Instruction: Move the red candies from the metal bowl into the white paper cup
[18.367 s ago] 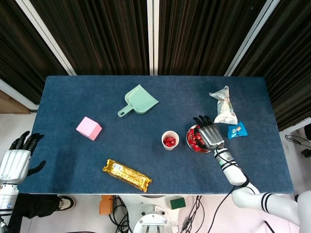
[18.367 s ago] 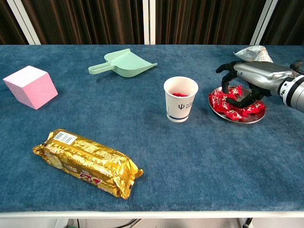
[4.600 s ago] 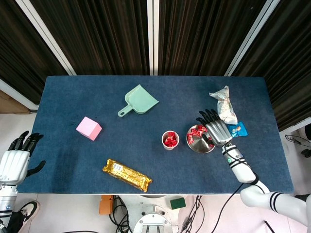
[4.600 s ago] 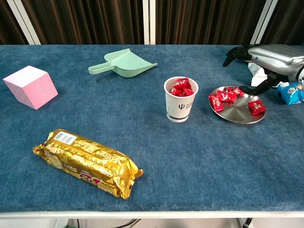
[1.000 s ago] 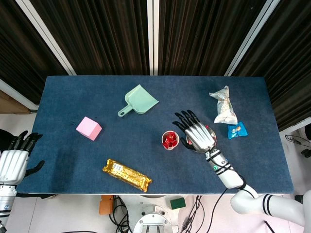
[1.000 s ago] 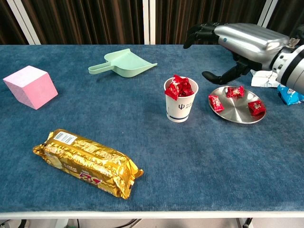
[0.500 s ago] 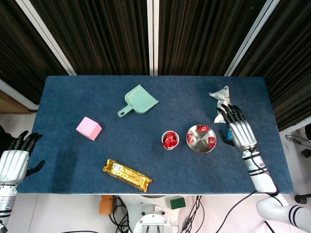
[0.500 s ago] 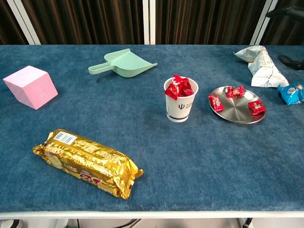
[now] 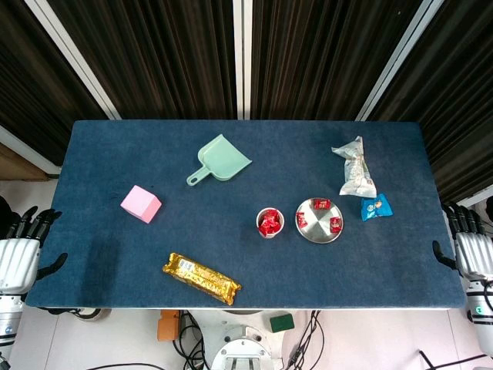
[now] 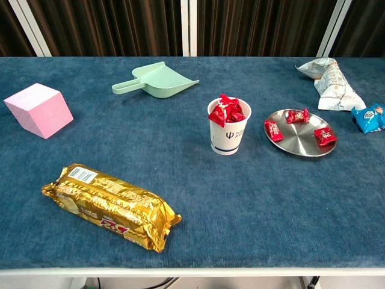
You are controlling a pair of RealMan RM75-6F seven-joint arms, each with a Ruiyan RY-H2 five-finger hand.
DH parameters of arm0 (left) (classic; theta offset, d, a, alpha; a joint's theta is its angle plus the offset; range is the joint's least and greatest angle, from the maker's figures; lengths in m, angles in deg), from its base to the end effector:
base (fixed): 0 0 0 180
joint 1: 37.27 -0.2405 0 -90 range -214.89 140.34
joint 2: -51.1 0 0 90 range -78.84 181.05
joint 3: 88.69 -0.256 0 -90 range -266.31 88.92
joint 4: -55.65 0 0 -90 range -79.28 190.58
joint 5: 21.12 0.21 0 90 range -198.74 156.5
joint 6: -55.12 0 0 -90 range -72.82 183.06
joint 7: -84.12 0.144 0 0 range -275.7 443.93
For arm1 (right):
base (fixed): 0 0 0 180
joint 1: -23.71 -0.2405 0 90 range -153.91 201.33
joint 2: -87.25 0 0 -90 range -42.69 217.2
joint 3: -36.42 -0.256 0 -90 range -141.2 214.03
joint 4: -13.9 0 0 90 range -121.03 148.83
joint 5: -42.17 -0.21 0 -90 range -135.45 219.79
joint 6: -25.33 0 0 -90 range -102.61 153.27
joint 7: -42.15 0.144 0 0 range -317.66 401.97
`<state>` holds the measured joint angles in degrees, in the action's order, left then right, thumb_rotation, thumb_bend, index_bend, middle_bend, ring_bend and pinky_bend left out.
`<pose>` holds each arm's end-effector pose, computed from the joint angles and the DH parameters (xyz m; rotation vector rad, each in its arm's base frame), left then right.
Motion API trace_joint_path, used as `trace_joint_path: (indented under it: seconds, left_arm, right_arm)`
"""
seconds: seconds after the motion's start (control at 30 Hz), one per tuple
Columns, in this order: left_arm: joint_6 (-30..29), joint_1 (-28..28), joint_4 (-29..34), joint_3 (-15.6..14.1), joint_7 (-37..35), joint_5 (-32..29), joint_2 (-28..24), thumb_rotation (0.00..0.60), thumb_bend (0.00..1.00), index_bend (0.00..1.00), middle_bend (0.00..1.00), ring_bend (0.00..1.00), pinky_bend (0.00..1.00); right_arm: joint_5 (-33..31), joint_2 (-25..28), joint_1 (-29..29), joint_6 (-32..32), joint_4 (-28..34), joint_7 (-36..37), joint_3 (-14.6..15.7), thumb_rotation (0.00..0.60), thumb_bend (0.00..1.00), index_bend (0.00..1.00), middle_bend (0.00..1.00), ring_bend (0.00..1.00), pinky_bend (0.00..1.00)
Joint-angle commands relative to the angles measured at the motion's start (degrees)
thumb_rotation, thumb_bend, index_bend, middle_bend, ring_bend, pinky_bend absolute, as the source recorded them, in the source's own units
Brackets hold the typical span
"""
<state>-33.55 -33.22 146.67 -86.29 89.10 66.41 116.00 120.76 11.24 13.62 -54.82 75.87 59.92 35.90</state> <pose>-0.3103 0.1750 0.1625 -1.3966 -0.7867 -0.8707 -0.3948 -0.2133 0.1481 1.3156 -0.9507 0.8469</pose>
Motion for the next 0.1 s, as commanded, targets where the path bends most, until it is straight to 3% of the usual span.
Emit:
trace_joint_path:
  seconds: [0.03,0.1]
  left_arm:
    - [0.0,0.0,0.1,-0.1,0.2,0.2,0.1,0.6,0.19,0.18,0.15,0.06,0.21]
    - [-0.1,0.0,0.1,-0.1,0.3,0.3,0.1,0.6,0.19,0.18,0.15,0.06,0.21]
  right_arm:
    - [0.4,-0.2,1.8,-2.1,-0.6,0.2,-0.3,0.6,0.44,0.0,0.0,0.0,0.0]
    - [0.1,-0.3,1.9,-1.7,-0.9,0.1,-0.8,0.6,0.44,0.0,0.0,0.0,0.0]
